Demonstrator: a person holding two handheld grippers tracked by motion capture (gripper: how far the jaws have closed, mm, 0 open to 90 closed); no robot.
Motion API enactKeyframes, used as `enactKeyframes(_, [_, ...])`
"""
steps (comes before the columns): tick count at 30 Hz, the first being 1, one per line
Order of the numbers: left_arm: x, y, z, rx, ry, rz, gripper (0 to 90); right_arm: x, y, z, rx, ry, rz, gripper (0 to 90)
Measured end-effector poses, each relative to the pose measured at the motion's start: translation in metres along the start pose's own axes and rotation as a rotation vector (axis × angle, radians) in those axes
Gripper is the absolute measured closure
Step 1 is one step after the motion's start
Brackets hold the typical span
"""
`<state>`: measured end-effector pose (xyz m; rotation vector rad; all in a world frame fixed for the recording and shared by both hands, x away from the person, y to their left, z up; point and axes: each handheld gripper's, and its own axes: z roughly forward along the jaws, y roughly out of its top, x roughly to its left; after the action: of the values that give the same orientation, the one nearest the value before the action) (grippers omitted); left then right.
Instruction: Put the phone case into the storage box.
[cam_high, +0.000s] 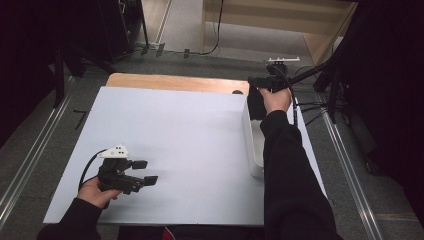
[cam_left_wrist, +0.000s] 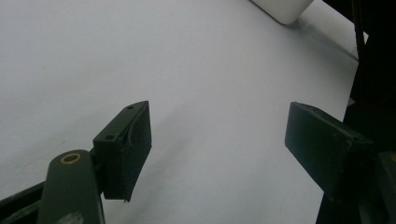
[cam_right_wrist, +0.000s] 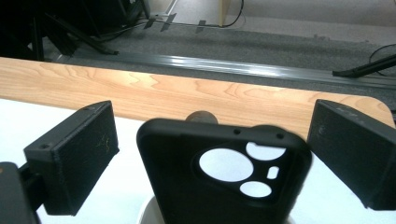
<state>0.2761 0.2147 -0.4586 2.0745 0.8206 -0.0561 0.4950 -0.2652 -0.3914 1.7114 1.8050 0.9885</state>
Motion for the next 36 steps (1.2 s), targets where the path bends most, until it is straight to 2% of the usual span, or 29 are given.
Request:
enactKeyframes(7, [0.0, 0.0, 0.0, 0.0, 0.003, 0.0, 22.6, -0.001, 0.011, -0.012, -0.012, 0.01, -0.027, 0.6])
enactKeyframes(13, [0.0, 0.0, 0.0, 0.0, -0.002, 0.003, 22.6, -0.001, 0.021, -0.022, 0.0, 0.016, -0.039, 0.6])
enactKeyframes(19, [0.001, 0.0, -0.001, -0.002, 0.002, 0.001, 22.6, 0.005, 0.028, -0.033, 0.018, 0.058, -0.076, 0.7])
enactKeyframes(23, [0.001, 0.0, -0.002, 0.002, 0.007, 0.0, 22.6, 0.007, 0.031, -0.04, 0.042, 0.1, -0.052, 0.7])
enactKeyframes(25, [0.001, 0.0, -0.002, 0.002, 0.008, 0.0, 22.6, 0.008, 0.031, -0.043, 0.045, 0.091, -0.057, 0.7])
enactKeyframes(29, [0.0, 0.0, -0.002, 0.001, 0.008, -0.002, 22.6, 0.011, 0.03, -0.049, 0.05, 0.103, -0.079, 1.0])
enactKeyframes(31, [0.001, 0.0, -0.002, 0.002, 0.009, 0.0, 22.6, 0.012, 0.028, -0.052, 0.062, 0.126, -0.083, 1.1])
enactKeyframes(33, [0.001, 0.0, -0.002, 0.002, 0.009, 0.0, 22.6, 0.014, 0.025, -0.055, 0.068, 0.138, -0.094, 6.3])
enactKeyframes(36, [0.001, 0.0, -0.002, 0.002, 0.009, -0.001, 22.6, 0.016, 0.022, -0.061, 0.074, 0.175, -0.093, 7.0])
